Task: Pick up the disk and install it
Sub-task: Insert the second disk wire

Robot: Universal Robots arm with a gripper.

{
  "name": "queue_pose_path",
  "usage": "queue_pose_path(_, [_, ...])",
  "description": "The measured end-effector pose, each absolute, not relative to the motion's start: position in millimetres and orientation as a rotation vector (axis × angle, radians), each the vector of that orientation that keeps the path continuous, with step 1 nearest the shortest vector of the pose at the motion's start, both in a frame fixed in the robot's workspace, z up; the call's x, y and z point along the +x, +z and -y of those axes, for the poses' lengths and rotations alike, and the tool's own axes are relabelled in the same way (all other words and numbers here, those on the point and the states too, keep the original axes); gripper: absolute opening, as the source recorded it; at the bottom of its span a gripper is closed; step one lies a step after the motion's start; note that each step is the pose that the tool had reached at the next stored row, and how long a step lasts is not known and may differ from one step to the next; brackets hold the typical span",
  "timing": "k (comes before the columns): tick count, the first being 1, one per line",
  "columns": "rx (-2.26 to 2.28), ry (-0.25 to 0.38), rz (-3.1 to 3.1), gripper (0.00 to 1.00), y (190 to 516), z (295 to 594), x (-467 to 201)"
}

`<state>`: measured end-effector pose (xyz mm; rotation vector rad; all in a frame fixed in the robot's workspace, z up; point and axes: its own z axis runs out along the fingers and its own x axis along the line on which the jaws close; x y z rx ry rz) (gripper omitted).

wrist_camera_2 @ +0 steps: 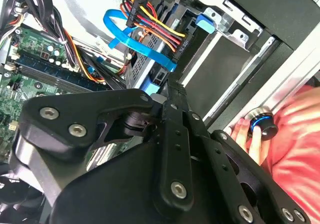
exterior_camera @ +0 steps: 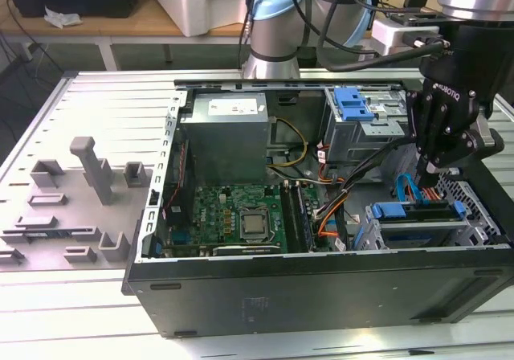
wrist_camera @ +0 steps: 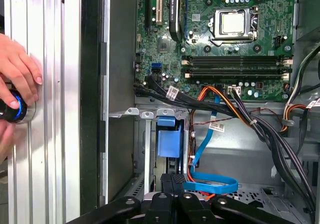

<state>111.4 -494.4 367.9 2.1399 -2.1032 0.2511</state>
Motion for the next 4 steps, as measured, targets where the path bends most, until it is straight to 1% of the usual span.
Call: queue_pose_path(4, [2.140,0.251,2.103,0.11,367.9,494.4,111.1])
